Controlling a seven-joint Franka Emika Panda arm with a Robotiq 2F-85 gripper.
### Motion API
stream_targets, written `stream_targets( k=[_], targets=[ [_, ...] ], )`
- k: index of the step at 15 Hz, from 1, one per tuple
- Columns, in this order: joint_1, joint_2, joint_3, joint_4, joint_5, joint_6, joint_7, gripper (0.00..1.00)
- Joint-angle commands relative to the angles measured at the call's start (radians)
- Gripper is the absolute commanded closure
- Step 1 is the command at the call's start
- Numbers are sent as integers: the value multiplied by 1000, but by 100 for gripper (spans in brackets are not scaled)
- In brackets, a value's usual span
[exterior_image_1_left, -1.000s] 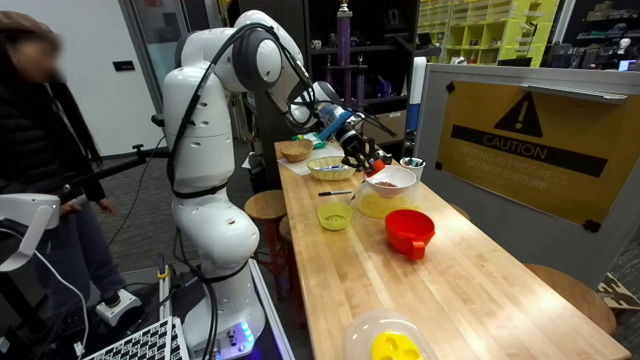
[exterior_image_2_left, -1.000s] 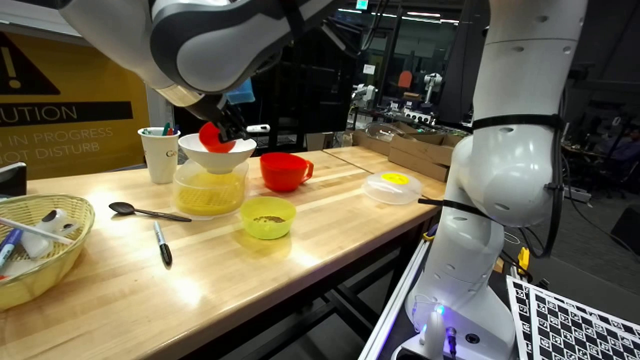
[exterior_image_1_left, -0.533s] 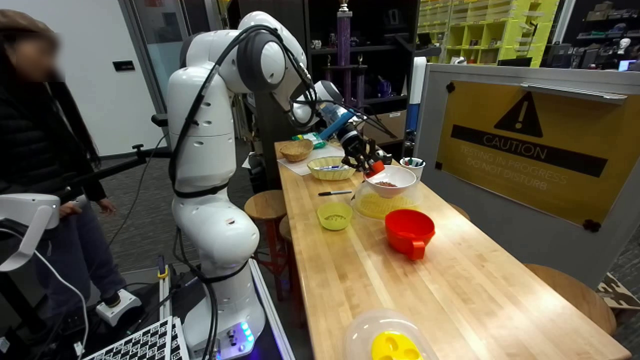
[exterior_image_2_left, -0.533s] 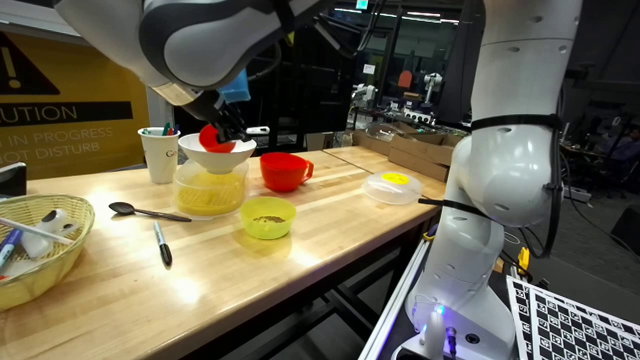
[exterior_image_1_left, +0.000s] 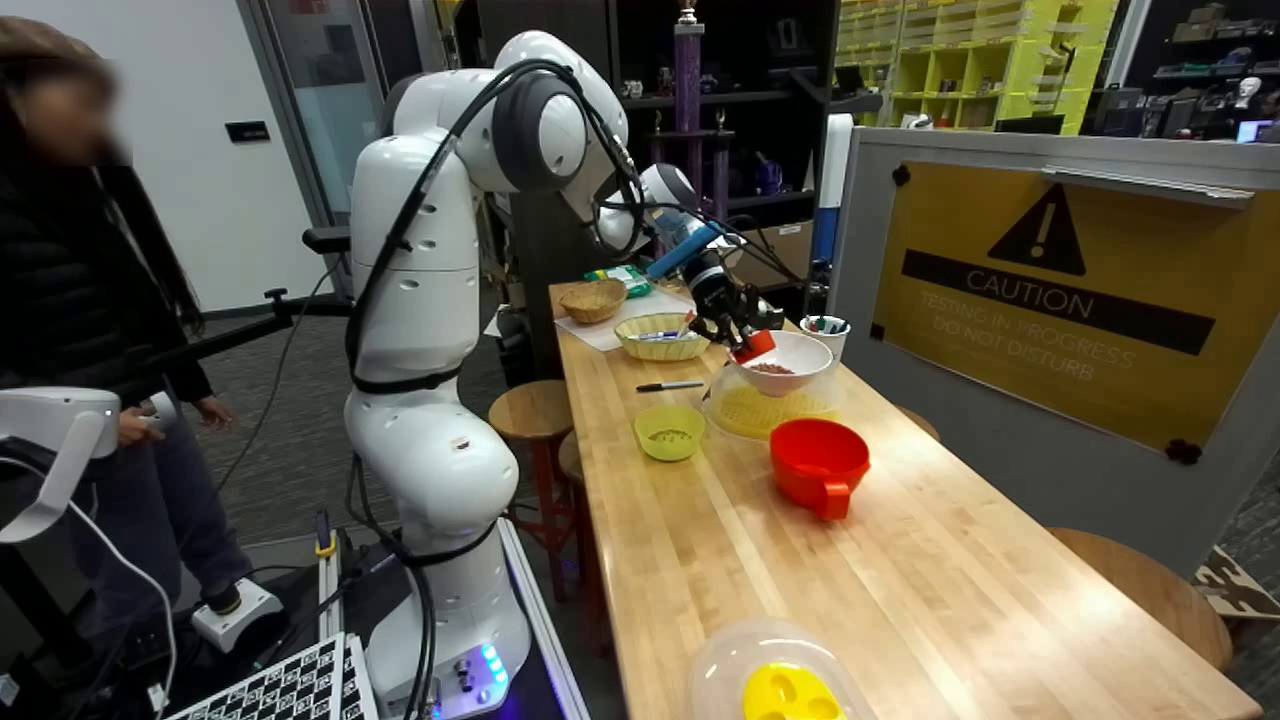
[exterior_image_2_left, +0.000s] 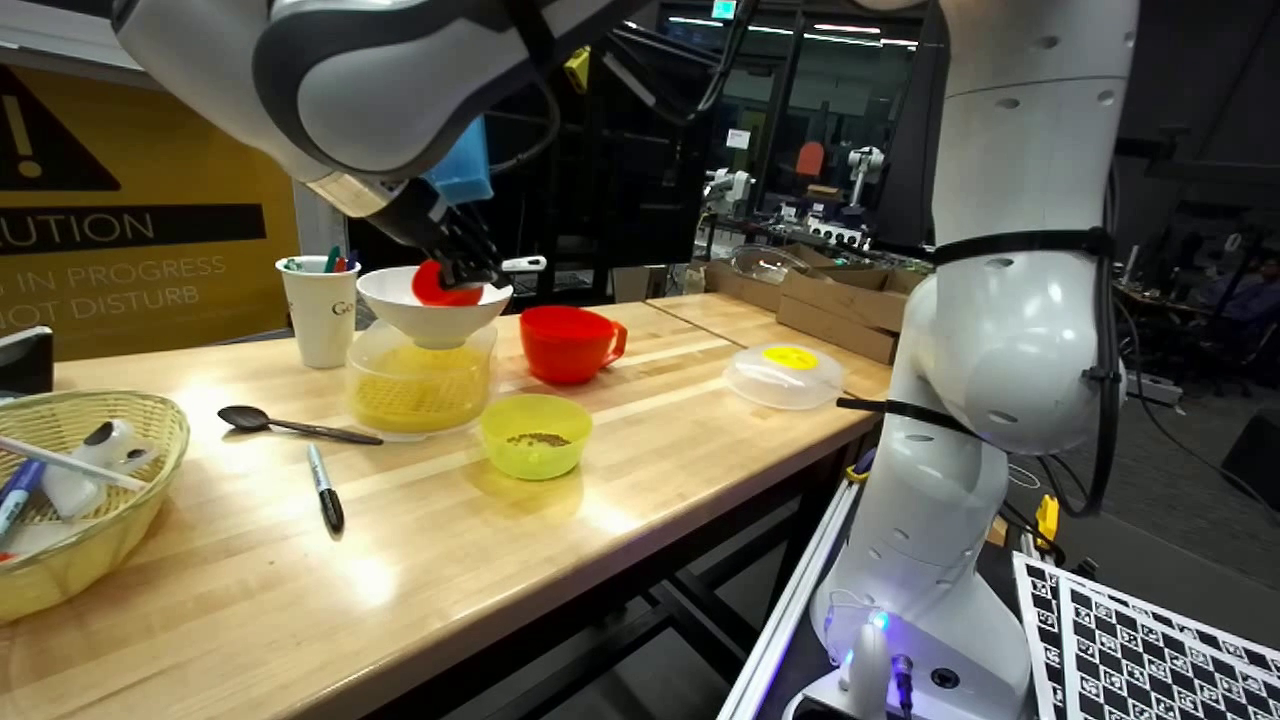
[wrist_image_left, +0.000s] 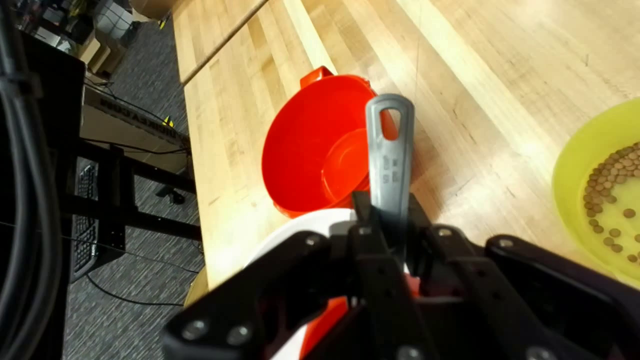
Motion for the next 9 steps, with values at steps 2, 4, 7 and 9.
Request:
stream_targets(
  k=[2,4,7,9],
  targets=[
    [3,45,-12,64,22,-44,-28,96],
    [5,59,-15,77,20,-48,-28,96],
    [3,82,-17,116,46,-71,-30,96],
    [1,87,-22,135,79,-93,-23,96]
  ],
)
